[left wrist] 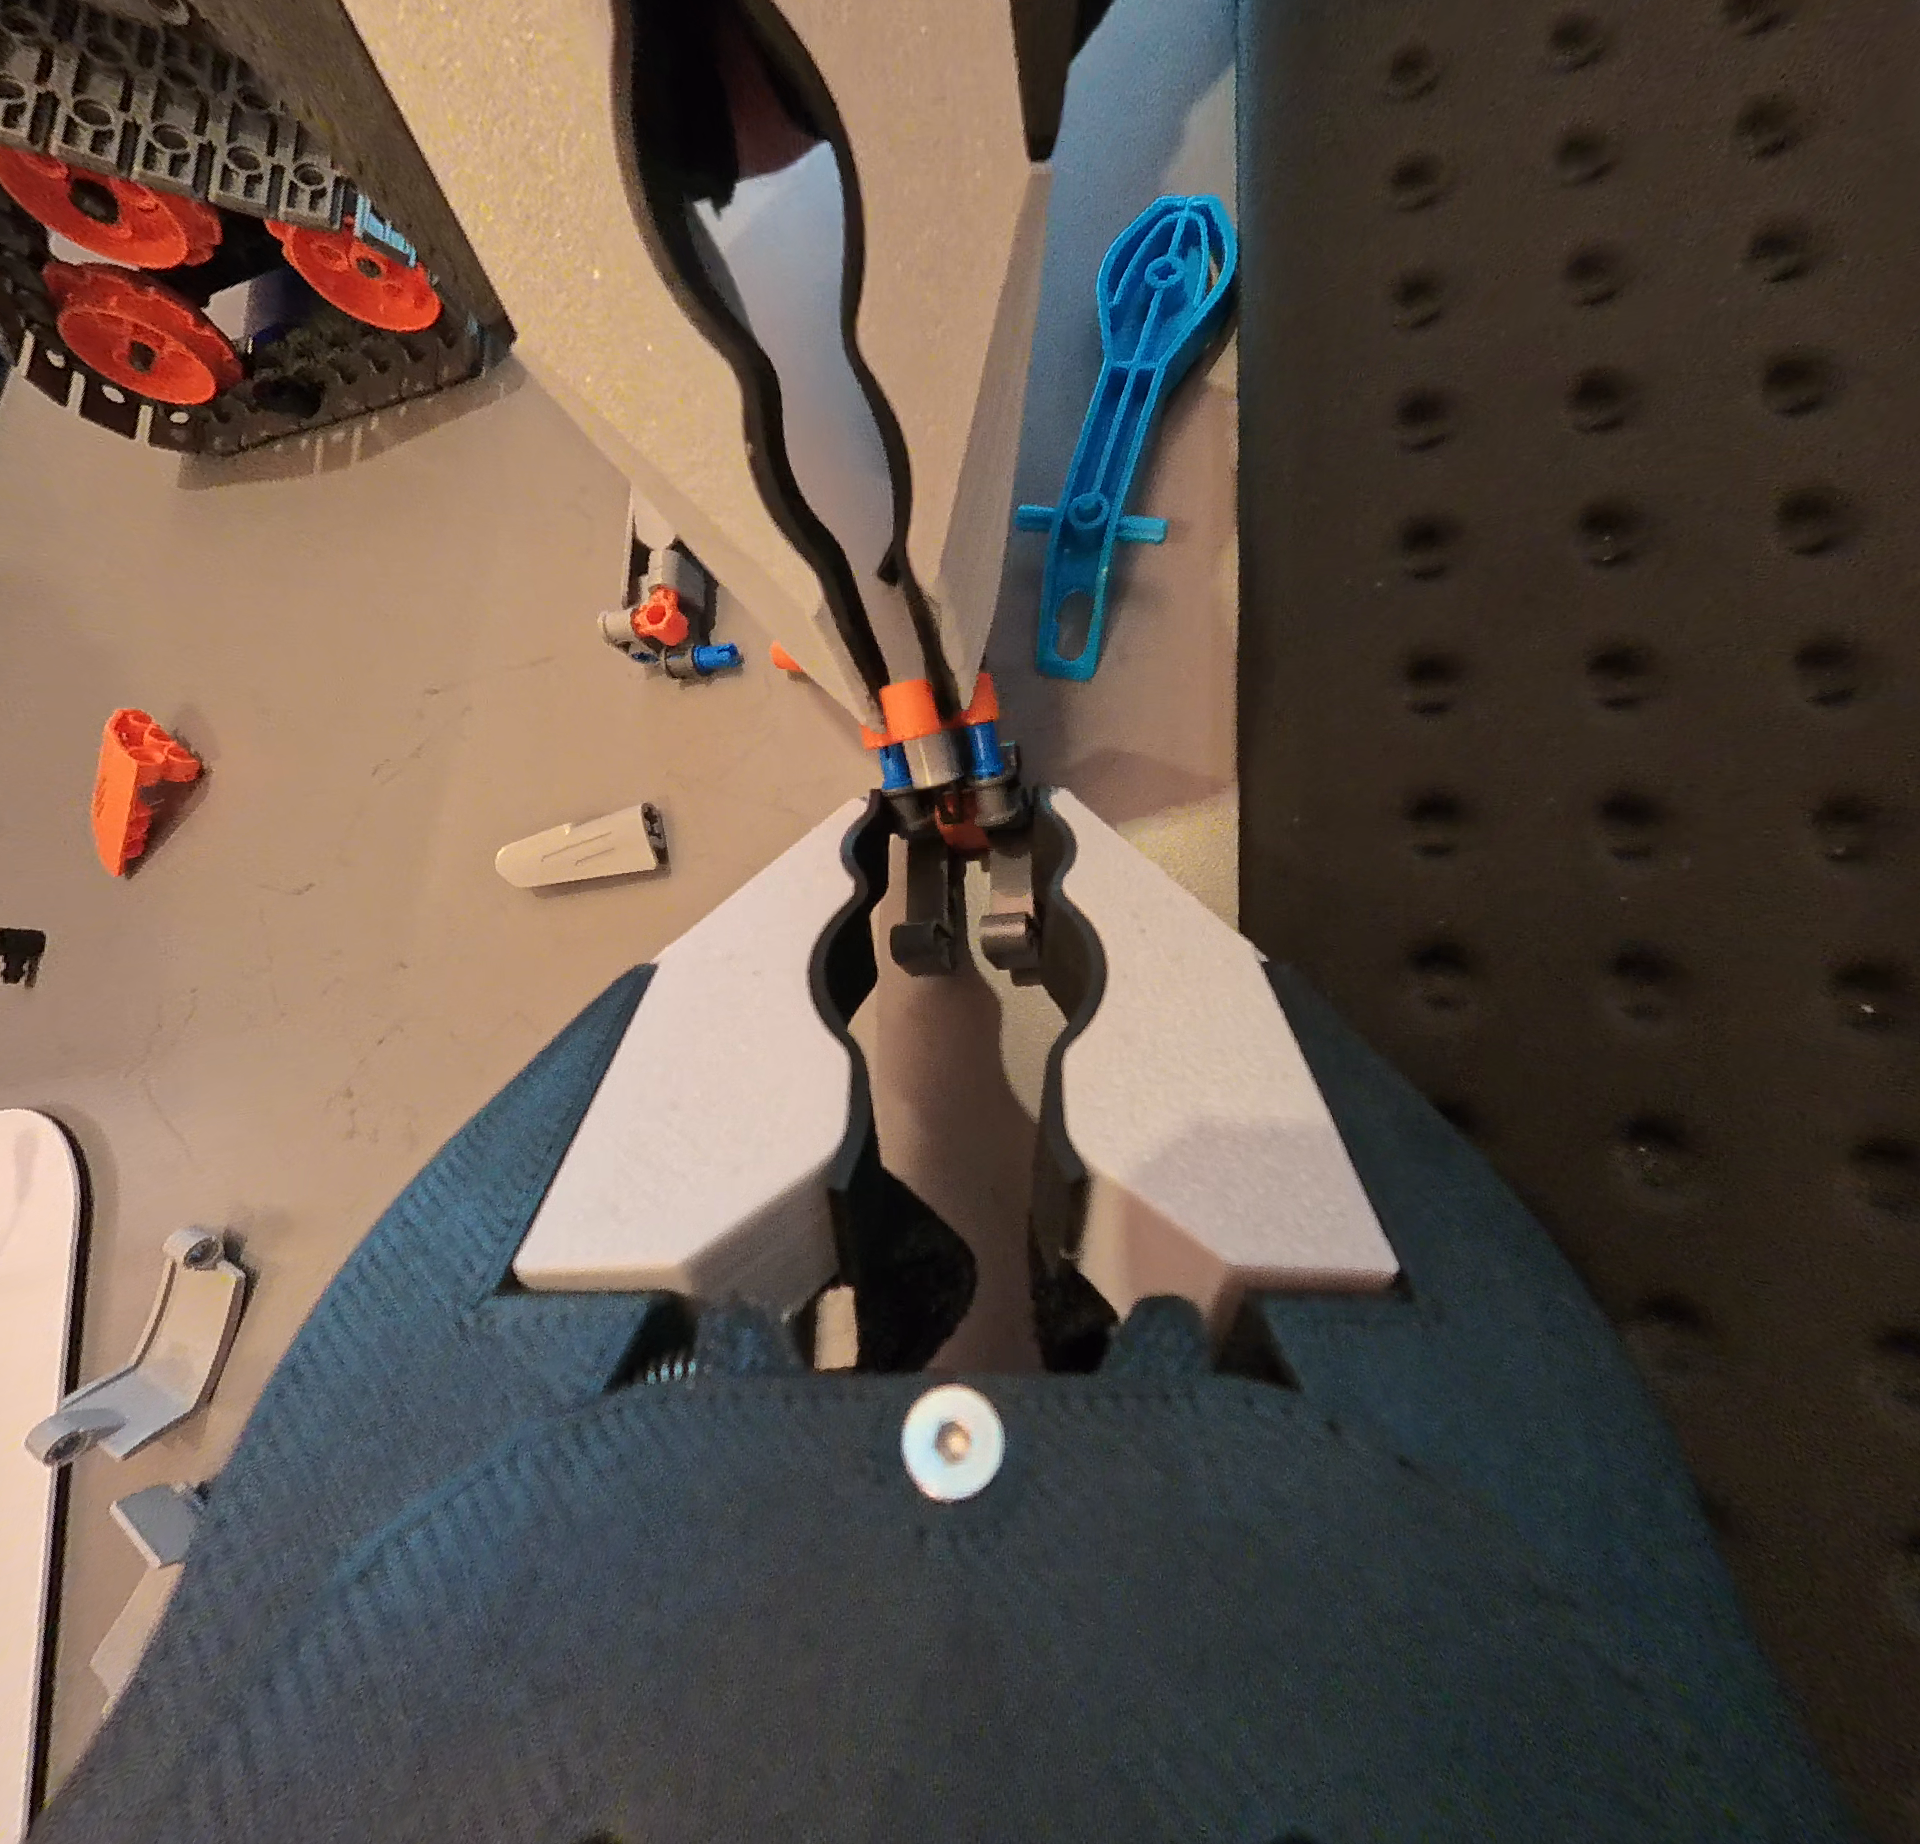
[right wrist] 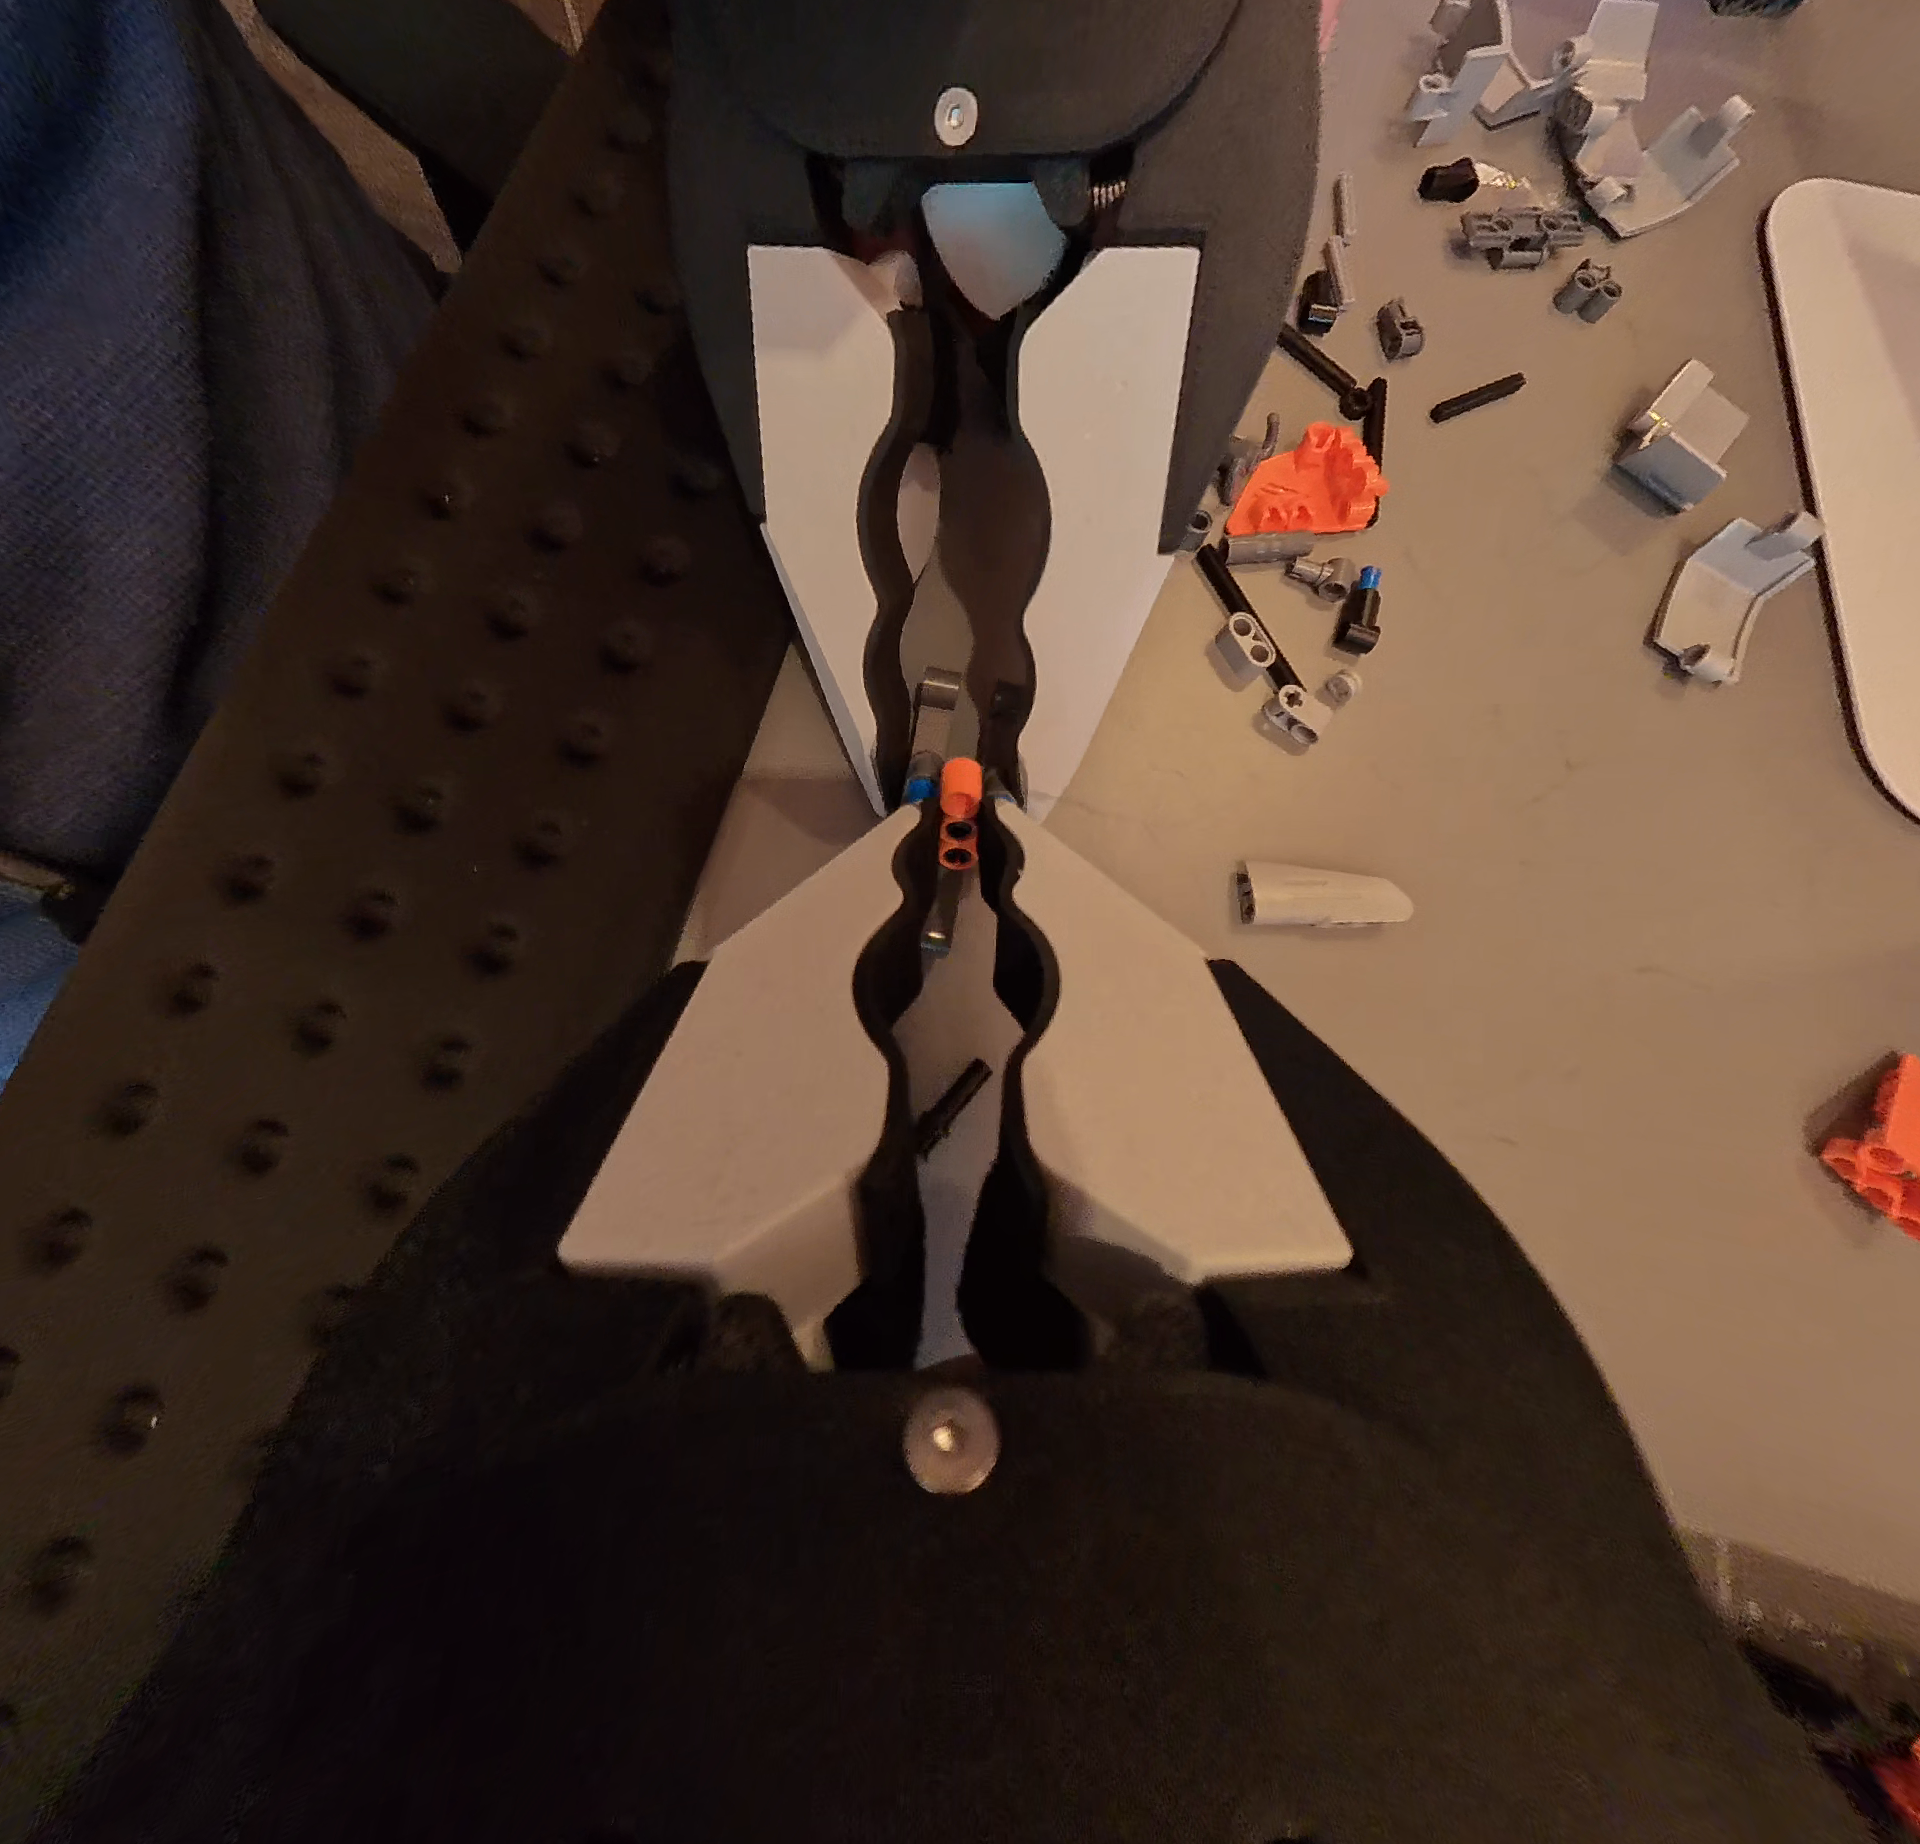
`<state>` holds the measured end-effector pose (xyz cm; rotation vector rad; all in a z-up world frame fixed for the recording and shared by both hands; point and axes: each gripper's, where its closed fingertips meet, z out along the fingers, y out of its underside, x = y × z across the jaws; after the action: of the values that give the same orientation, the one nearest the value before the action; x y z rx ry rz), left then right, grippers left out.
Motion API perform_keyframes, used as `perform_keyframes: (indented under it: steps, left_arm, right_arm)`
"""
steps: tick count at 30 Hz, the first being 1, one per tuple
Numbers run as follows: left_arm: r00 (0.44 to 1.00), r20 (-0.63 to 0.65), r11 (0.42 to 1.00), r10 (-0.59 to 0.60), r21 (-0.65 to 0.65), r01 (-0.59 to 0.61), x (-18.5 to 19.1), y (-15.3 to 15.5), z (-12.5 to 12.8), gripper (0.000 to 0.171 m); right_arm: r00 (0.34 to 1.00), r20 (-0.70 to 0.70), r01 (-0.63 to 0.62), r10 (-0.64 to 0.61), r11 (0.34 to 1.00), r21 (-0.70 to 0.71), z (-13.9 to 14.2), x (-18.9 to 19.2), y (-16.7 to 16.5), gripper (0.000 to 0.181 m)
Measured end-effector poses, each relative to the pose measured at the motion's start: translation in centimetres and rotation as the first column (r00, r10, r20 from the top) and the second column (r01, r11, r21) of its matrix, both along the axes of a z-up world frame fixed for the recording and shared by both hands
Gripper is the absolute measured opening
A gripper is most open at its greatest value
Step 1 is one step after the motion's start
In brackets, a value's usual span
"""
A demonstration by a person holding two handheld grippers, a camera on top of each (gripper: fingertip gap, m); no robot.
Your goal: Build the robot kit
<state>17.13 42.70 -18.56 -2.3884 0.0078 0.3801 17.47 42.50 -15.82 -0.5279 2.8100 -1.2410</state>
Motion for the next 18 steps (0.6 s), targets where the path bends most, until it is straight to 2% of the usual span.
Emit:
perform_keyframes:
  steps: [10,18]
  left_arm:
    - [1.0,0.014,1.0,0.002,0.015,-0.003,0.0,0.01,-0.03,0.026]
    - [0.999,0.034,1.0,0.001,0.025,-0.002,0.01,0.0,-0.05,0.025]
  right_arm:
    - [0.995,0.06,0.087,-0.083,0.994,-0.065,0.27,0.08,-0.77,0.005]
    - [0.991,-0.003,0.13,-0.132,0.985,-0.109,0.24,0.04,-1.05,0.005]
